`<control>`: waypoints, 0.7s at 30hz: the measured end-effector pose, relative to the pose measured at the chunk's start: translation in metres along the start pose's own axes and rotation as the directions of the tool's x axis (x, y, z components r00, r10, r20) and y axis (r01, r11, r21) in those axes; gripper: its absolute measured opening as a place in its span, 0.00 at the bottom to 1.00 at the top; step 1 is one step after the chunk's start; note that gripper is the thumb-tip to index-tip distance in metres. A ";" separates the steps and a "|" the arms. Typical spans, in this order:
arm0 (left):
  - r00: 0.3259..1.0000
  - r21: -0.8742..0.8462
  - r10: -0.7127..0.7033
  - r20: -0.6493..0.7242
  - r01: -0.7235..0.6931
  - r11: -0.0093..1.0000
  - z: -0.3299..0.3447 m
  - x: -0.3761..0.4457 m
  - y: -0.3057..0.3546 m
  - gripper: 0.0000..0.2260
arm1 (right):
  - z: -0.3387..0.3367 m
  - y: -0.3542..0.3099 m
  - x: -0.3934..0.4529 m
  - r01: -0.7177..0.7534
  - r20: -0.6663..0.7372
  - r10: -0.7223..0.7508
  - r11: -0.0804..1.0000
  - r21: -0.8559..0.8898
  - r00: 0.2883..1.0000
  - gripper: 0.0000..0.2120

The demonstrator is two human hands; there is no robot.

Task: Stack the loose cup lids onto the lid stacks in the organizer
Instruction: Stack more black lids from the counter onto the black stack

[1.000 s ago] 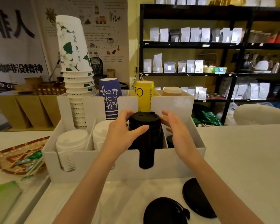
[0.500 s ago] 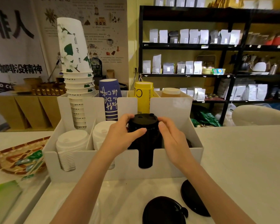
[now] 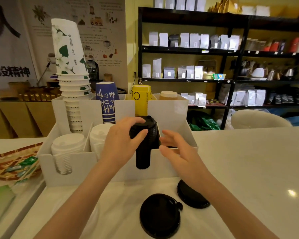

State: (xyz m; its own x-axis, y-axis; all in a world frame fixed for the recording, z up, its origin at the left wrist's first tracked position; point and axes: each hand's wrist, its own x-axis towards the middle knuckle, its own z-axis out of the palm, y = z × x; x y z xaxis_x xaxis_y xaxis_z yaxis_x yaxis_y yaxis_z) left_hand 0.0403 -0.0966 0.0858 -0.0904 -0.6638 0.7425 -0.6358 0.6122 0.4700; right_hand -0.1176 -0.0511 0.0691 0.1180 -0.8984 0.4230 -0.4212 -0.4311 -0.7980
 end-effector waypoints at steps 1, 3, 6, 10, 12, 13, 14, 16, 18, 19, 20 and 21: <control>1.000 0.003 0.013 0.002 -0.013 1.000 0.002 -0.006 0.001 0.12 | 0.000 0.001 -0.009 -0.001 0.018 0.001 1.000 -0.029 1.000 0.22; 0.998 -0.018 0.031 0.054 -0.030 0.999 0.005 -0.021 0.001 0.13 | 0.000 0.007 -0.028 -0.017 0.044 0.020 0.998 -0.063 0.999 0.21; 0.972 -0.042 0.036 0.233 -0.027 0.999 0.009 -0.048 -0.003 0.16 | 0.002 0.020 -0.054 -0.051 0.059 0.058 0.992 -0.119 0.997 0.21; 0.889 -0.029 -0.089 0.450 0.113 0.993 0.015 -0.090 -0.009 0.19 | 0.005 0.036 -0.081 -0.123 0.064 0.136 0.977 -0.172 0.989 0.21; 0.851 -0.005 -0.139 0.506 0.164 0.986 0.017 -0.107 -0.011 0.21 | 0.007 0.040 -0.091 -0.161 0.077 0.179 0.967 -0.195 0.981 0.21; 0.837 0.001 -0.150 0.527 0.176 0.984 0.017 -0.114 -0.012 0.22 | 0.008 0.042 -0.096 -0.172 0.089 0.194 0.962 -0.211 0.977 0.22; 0.821 0.010 -0.158 0.549 0.182 0.983 0.017 -0.120 -0.012 0.24 | 0.010 0.042 -0.100 -0.183 0.100 0.209 0.958 -0.221 0.973 0.23; 0.789 0.021 -0.157 0.595 0.179 0.984 0.016 -0.127 -0.012 0.32 | 0.012 0.043 -0.108 -0.210 0.108 0.240 0.950 -0.230 0.965 0.24; 0.769 0.016 -0.145 0.623 0.172 0.985 0.016 -0.132 -0.010 0.37 | 0.014 0.045 -0.114 -0.230 0.110 0.262 0.944 -0.238 0.959 0.25; 0.763 0.020 -0.134 0.633 0.157 0.987 0.016 -0.135 -0.010 0.39 | 0.014 0.045 -0.117 -0.223 0.114 0.257 0.943 -0.248 0.960 0.25; 0.759 0.028 -0.123 0.639 0.136 0.990 0.017 -0.137 -0.011 0.40 | 0.014 0.045 -0.119 -0.207 0.118 0.244 0.943 -0.260 0.963 0.24; 0.761 0.032 -0.111 0.639 0.118 0.993 0.018 -0.139 -0.011 0.41 | 0.014 0.045 -0.121 -0.190 0.122 0.230 0.944 -0.271 0.966 0.23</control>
State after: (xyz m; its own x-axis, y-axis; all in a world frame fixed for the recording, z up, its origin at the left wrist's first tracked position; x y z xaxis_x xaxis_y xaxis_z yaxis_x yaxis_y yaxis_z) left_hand 0.0461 -0.0192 -0.0313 -0.4884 -0.8476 0.2074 -0.6664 0.5157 0.5385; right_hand -0.1380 0.0366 -0.0242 0.1267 -0.9767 0.1731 -0.6637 -0.2132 -0.7170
